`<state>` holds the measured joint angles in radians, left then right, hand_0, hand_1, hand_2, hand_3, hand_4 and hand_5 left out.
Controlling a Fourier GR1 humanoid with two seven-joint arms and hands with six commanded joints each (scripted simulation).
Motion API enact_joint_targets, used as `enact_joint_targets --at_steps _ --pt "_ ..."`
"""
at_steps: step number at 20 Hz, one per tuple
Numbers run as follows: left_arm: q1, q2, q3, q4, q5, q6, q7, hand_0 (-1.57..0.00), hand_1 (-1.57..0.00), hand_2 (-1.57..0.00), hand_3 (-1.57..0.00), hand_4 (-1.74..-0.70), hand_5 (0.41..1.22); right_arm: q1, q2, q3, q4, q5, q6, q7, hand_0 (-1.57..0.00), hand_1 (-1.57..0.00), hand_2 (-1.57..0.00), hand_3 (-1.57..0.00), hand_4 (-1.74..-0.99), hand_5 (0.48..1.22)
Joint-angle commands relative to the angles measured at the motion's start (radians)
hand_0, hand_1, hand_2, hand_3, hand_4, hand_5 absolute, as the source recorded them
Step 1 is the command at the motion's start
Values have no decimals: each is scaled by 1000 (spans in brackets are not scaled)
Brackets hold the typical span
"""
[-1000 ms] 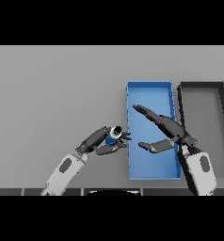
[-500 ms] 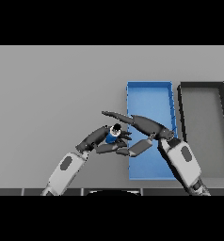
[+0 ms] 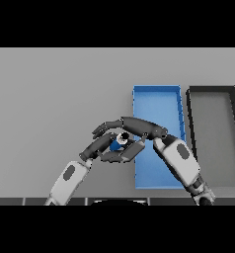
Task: Pick up the blue pipe and place it into the blue bin.
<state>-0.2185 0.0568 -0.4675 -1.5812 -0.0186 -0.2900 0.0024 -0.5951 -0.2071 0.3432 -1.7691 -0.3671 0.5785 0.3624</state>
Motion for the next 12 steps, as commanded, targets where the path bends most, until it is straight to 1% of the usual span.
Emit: enact_joint_targets --at_steps 1,2,3,4,5,6,7,8,9,11,12 --pt "2 -4 -7 -11 -9 3 13 -1571 -1571 -1571 -1571 -1595 1221 -3 9 3 11 8 3 -8 -702 -703 -745 -604 -1406 500" --pt "0 2 0 -8 -17 6 16 -1571 -1571 -1571 -1571 -1622 1221 -3 15 3 14 6 4 -17 -876 -877 -910 -762 -1467 518" --pt "-6 -3 5 -7 -18 9 25 -1571 -1571 -1571 -1571 -1645 1221 -16 23 1 15 -10 -4 -5 -1015 -1015 -1042 -872 -1514 550" --pt "-11 -16 8 0 -10 6 18 -1571 -1571 -1571 -1511 -1662 1221 -16 30 5 18 -25 -8 9 -1126 -1127 -1148 -953 -1551 596" --pt "-2 -34 9 9 2 4 -6 -1571 -1571 -1571 -1523 -1677 1221 -5 41 13 16 -36 -11 14 -1215 -1215 -1233 -1021 -1581 650" --pt "3 -38 19 -2 25 -5 -11 -1571 -1571 -1571 -1532 -1690 1221 14 43 17 10 -39 -13 -7 -1286 -1287 -1300 -1102 -1606 765" --pt "10 -41 14 -10 29 -16 -19 -1571 -1571 -1571 -1502 -1699 1221 21 48 29 3 -33 -15 -16 -1343 -1343 -1354 -1186 -1628 856" --pt "5 -45 18 -8 29 -16 -14 -1571 -1571 -1571 -1490 -1707 1221 9 38 20 10 -34 -13 -15 -1389 -1389 -1398 -1250 -1648 929" --pt "11 -45 19 -11 31 -24 -14 -1571 -1571 -1571 -1464 -1713 1221 15 39 27 8 -20 -16 -29 -1425 -1425 -1432 -1304 -1665 987" --pt "4 -44 29 -10 18 -30 -3 -1571 -1571 -1571 -1437 -1722 1221 19 41 41 7 12 -14 -68 -1478 -1478 -1482 -1400 -1692 1071" --pt "6 -50 27 -18 16 -32 2 -1571 -1571 -1571 -1437 -1725 1221 18 39 40 0 4 -17 -66 -1496 -1496 -1500 -1434 -1702 1101"
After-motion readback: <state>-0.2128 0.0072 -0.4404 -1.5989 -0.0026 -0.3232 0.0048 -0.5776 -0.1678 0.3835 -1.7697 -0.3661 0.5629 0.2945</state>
